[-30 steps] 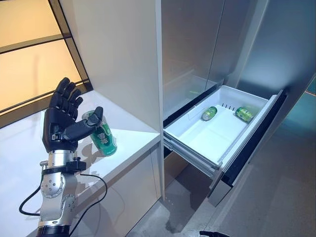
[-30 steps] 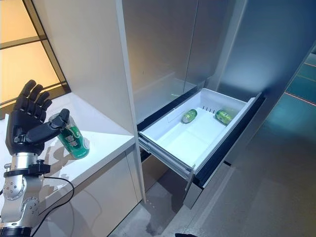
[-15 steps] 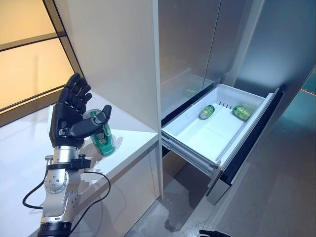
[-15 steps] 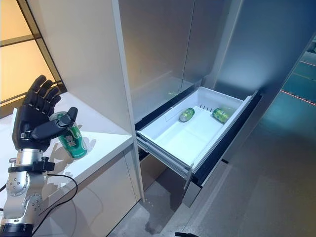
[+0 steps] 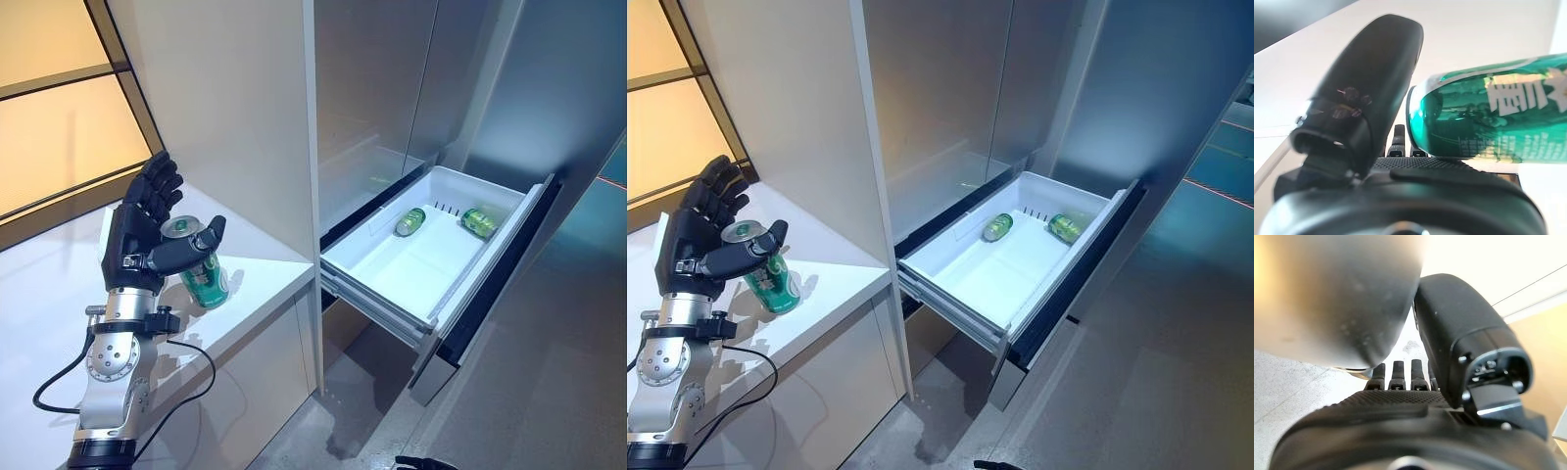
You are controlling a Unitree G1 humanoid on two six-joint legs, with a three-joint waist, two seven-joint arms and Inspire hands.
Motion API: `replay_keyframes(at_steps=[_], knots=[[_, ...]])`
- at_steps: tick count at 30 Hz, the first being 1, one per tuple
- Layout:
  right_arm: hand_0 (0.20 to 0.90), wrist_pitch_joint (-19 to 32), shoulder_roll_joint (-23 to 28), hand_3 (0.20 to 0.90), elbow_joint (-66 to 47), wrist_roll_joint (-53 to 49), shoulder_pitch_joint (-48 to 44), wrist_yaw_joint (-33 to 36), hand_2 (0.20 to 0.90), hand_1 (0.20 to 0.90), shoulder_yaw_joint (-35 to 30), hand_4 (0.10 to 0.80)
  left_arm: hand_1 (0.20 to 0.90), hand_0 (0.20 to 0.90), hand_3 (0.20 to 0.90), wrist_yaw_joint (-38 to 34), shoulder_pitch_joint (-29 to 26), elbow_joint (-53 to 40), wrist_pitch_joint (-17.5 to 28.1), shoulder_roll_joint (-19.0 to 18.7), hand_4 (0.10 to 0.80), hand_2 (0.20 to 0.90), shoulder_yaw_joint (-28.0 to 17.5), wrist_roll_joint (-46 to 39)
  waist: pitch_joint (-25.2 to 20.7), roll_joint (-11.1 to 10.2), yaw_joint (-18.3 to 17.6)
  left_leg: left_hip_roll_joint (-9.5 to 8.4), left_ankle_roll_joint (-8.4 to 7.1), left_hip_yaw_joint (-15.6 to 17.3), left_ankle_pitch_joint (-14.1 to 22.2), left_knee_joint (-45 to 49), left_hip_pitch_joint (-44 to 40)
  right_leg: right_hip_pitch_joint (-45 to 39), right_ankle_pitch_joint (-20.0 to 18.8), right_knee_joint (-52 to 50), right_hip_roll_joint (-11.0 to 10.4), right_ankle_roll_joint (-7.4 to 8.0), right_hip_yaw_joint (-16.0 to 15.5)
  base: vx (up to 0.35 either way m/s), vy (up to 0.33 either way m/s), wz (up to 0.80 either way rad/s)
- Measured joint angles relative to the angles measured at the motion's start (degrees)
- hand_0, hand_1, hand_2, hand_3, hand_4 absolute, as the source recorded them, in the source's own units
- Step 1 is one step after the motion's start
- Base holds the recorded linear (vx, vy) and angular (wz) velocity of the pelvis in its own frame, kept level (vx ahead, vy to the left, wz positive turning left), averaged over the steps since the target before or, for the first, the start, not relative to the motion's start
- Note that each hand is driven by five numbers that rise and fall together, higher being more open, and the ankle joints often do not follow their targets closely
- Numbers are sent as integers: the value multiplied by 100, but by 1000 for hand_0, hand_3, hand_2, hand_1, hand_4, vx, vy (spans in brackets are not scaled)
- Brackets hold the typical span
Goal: Put drinks into fridge and close the fridge
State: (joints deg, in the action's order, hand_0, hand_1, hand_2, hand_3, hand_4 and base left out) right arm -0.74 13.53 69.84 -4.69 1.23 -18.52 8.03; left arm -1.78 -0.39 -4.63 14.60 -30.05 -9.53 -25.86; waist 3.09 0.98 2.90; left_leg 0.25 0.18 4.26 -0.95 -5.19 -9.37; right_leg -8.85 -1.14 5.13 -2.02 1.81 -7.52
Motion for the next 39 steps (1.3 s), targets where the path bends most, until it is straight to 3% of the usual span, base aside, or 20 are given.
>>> replay_keyframes(at_steps=[39], knots=[[900, -55, 1, 900, -8, -12, 4, 0, 900, 900, -9, 800, 900, 900, 900, -309, 11, 213, -113, 2, 800, 900, 4, -15, -29, 33, -15, 1, 0, 15, 0, 2, -50, -44, -4, -27, 2, -1, 10, 0, 0, 0]])
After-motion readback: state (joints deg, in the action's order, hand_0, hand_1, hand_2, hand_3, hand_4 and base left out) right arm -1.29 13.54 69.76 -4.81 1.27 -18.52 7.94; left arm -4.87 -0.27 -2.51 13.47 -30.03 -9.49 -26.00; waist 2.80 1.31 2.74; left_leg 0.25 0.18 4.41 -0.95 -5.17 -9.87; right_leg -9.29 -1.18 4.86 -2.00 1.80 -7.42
